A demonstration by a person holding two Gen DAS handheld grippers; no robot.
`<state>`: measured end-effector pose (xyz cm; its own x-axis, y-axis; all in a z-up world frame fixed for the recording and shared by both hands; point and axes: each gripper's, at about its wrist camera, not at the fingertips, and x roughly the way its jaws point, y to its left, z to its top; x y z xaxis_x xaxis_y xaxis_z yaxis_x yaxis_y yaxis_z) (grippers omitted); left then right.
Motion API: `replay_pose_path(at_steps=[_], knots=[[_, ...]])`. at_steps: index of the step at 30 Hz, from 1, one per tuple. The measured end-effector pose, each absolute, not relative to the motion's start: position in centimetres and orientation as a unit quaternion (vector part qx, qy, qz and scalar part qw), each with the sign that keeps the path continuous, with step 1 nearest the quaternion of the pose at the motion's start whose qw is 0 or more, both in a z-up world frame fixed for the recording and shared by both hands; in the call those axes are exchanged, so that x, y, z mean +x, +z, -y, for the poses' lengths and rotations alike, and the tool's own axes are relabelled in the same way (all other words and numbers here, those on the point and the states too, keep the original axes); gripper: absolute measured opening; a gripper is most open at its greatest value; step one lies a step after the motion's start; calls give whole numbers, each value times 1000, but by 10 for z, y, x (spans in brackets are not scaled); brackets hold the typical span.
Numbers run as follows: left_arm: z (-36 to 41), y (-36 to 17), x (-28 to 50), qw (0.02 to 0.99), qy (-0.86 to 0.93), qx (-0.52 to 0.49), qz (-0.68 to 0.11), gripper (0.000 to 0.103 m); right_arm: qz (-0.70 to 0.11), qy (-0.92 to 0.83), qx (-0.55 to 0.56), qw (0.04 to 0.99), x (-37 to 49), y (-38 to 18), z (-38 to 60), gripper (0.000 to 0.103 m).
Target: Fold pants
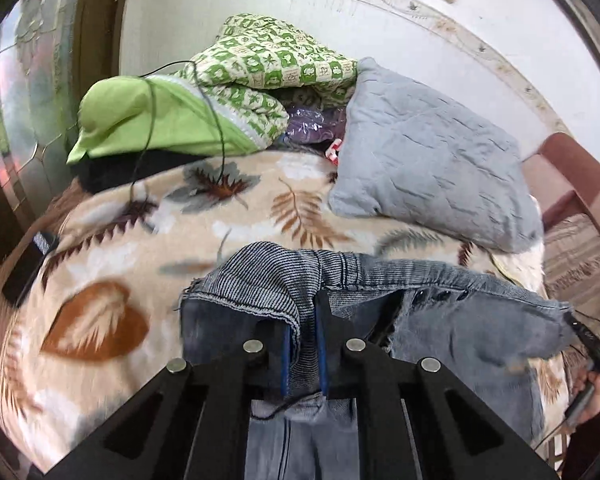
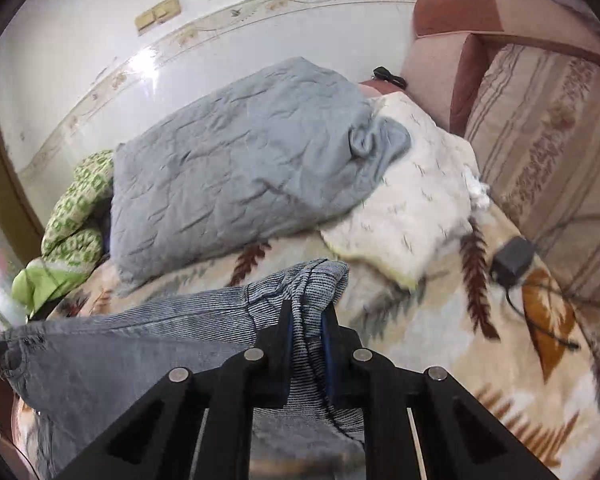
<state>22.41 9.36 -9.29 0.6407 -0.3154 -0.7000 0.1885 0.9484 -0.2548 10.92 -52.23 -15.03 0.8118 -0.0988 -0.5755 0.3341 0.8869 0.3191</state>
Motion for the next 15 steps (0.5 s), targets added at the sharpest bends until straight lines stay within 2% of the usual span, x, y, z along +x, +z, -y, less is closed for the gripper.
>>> replay_pose_path(at_steps=[9, 13, 15], knots=[[-135, -149, 103, 886, -137, -64, -438, 11, -319, -100, 198, 921, -17, -204, 487, 13], [-145, -182, 78, 879, -123, -57, -457, 11, -353, -90, 208, 908, -56, -238, 477, 13], [-148, -191, 73, 874, -124, -58, -466, 11, -365, -85, 212, 903, -72, -250, 473, 17]])
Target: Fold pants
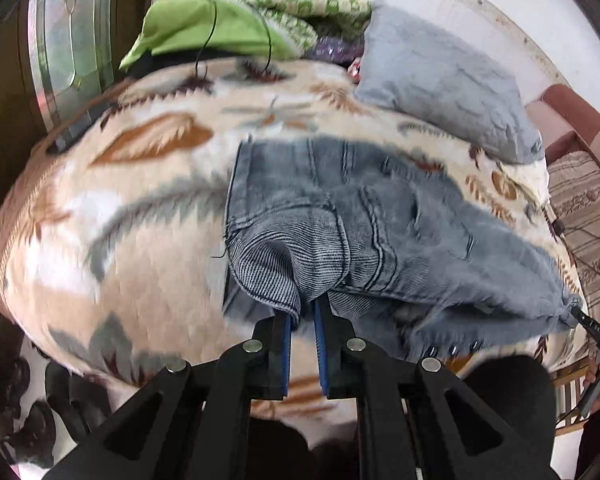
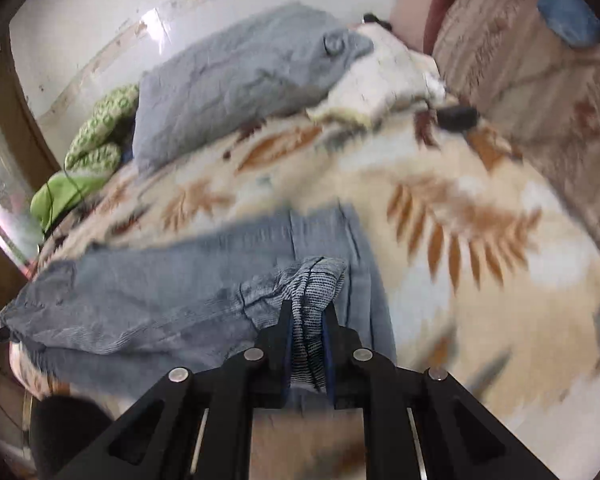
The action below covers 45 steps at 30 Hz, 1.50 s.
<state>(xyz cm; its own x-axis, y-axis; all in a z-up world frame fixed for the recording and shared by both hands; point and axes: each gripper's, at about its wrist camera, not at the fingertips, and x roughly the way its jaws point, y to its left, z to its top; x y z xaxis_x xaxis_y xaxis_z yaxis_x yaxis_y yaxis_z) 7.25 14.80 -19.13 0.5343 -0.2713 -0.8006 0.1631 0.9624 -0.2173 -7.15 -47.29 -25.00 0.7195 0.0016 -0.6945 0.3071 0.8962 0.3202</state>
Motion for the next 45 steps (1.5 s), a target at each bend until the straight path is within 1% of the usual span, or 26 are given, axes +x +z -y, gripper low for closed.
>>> replay_pose_path(at_steps=[1, 3, 4, 5, 7, 11, 16, 17, 19, 22, 25, 27, 28, 29, 31, 32, 35, 38, 40, 41, 43, 45], knots=[[-150, -195, 69, 871, -121, -54, -473, 11, -373, -79, 220, 898, -80, -256, 473, 18], [-154, -195, 61, 875, -110, -36, -471, 11, -376, -77, 227, 895, -93, -261, 474, 25], [-157, -193, 58, 877, -109, -29, -467, 11, -374, -77, 230, 895, -101, -260, 476, 34], [-161, -188, 54, 880, -109, -27, -461, 11, -371, -78, 232, 896, -107, -257, 477, 46], [-167, -173, 49, 889, -113, -23, -443, 11, -357, -81, 230, 902, -115, -247, 479, 58], [-163, -147, 48, 904, -125, -23, -407, 11, -309, -83, 246, 915, -117, -220, 492, 59], [-133, -145, 61, 904, -144, -17, -402, 11, -253, -74, 300, 917, -96, -194, 514, 59], [-125, -150, 66, 902, -148, -14, -406, 11, -263, -79, 298, 914, -89, -193, 514, 59], [-113, -161, 74, 898, -145, -8, -416, 11, -323, -90, 284, 898, -62, -206, 516, 59], [-98, -180, 87, 886, -144, -7, -441, 11, -394, -105, 283, 868, -32, -239, 519, 56], [-88, -199, 97, 873, -132, 2, -469, 12, -416, -107, 275, 860, -16, -258, 514, 50], [-83, -205, 99, 870, -123, 15, -476, 15, -426, -113, 255, 861, -8, -262, 506, 44], [-80, -208, 99, 871, -119, 23, -476, 16, -428, -118, 238, 864, -5, -261, 502, 38], [-78, -209, 98, 872, -115, 33, -475, 16, -433, -124, 220, 865, -1, -260, 499, 28], [-73, -211, 97, 871, -110, 52, -476, 18, -444, -140, 184, 866, 4, -258, 493, 18], [-71, -211, 97, 872, -108, 57, -474, 18, -448, -143, 162, 868, 6, -256, 489, 15], [-70, -211, 94, 873, -103, 65, -472, 19, -445, -142, 115, 877, 6, -247, 484, 13], [-70, -206, 94, 871, -98, 61, -477, 21, -424, -146, 103, 888, 9, -232, 486, 13], [-70, -199, 94, 873, -97, 50, -476, 31, -408, -152, 104, 894, 16, -222, 491, 12], [-69, -196, 94, 873, -96, 48, -475, 35, -402, -156, 102, 896, 21, -217, 493, 11], [-64, -190, 93, 875, -98, 50, -471, 46, -389, -162, 107, 900, 32, -210, 500, 10], [-57, -187, 91, 880, -97, 60, -462, 51, -381, -165, 114, 903, 44, -208, 505, 10]])
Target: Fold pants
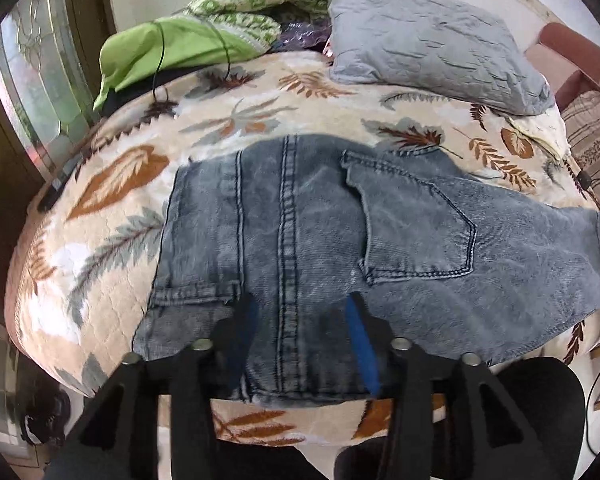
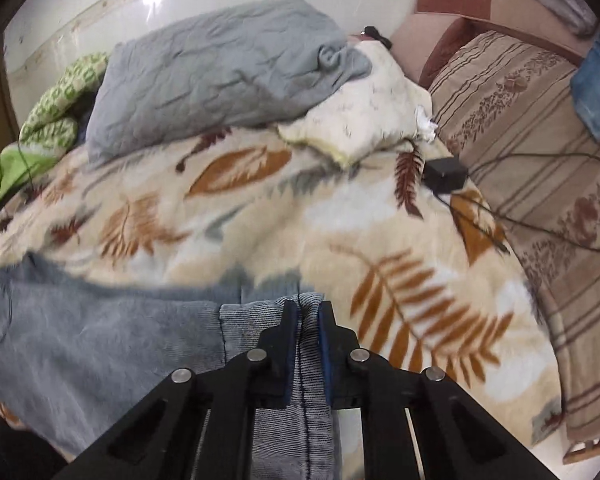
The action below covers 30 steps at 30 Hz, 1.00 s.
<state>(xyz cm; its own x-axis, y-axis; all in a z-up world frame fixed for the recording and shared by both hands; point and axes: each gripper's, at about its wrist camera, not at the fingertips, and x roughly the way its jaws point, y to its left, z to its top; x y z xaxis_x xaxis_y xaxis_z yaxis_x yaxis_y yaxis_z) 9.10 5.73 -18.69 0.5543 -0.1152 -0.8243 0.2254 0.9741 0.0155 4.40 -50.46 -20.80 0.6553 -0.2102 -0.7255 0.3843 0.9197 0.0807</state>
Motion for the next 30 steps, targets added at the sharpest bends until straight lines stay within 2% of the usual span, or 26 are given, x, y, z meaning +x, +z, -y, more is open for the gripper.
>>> replay_pose_path(at_steps=[3, 4, 8, 10, 16, 24, 30], knots=[[-49, -186, 93, 882, -92, 66, -457, 51, -374, -177, 120, 902, 60, -214, 510, 7], [-48, -187, 94, 882, -89, 65, -458, 51, -373, -188, 122, 900, 65, -219, 513, 3], [-43, -195, 98, 880, -82, 74, -462, 52, -384, -197, 157, 888, 70, -239, 527, 3], [-42, -204, 99, 875, -77, 86, -470, 56, -392, -200, 169, 882, 66, -246, 528, 3], [-45, -210, 97, 874, -76, 80, -474, 59, -357, -252, 172, 883, 47, -217, 520, 4], [-49, -213, 95, 877, -81, 70, -469, 61, -392, 52, 105, 913, 107, -183, 375, 4], [-52, -215, 93, 879, -91, 67, -463, 62, -420, 156, 97, 889, 157, -192, 288, 4]])
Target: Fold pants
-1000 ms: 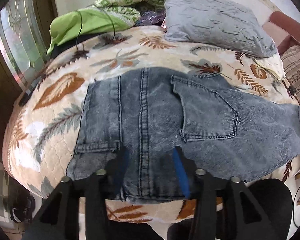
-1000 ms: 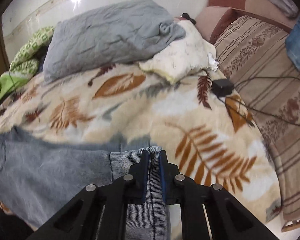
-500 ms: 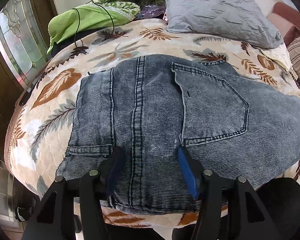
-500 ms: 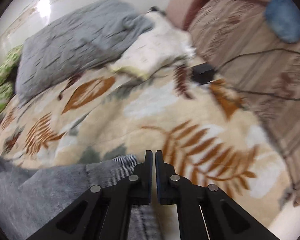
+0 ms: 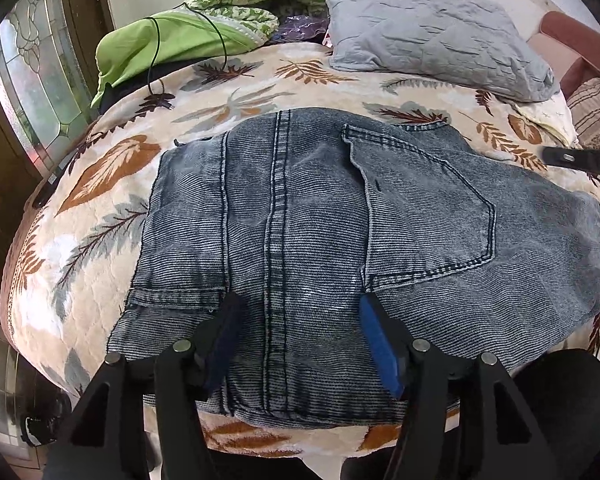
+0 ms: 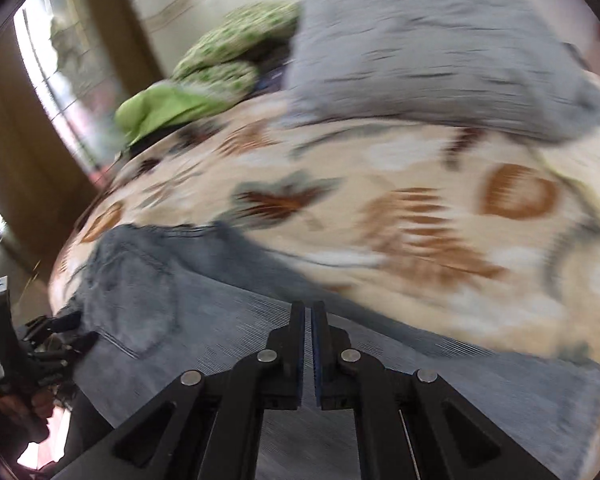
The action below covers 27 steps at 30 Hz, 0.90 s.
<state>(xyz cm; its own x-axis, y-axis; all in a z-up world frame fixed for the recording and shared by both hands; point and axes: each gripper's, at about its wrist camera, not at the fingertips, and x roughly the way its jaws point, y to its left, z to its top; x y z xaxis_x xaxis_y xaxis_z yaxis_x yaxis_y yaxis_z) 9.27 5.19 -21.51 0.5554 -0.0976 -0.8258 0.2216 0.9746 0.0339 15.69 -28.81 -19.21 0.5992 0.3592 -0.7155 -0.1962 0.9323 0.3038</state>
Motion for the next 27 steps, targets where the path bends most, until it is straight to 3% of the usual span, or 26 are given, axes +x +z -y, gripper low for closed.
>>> replay_pose_path(at_steps=[6, 9, 11, 13, 23, 27], knots=[[-56, -215, 94, 879, -101, 57, -463, 62, -445, 205, 72, 869, 199, -200, 238, 7], [-56, -215, 94, 879, -103, 56, -462, 63, -465, 212, 56, 858, 214, -208, 225, 22], [-56, -215, 93, 879, -104, 57, -461, 63, -464, 214, 43, 859, 218, -211, 220, 43], [-56, -215, 94, 879, -106, 55, -462, 63, -462, 208, 44, 861, 221, -211, 220, 55], [-58, -216, 96, 876, -114, 48, -466, 65, -467, 212, 4, 858, 235, -221, 202, 51], [-58, -216, 97, 875, -116, 48, -468, 65, -491, 221, -31, 842, 245, -229, 188, 35]])
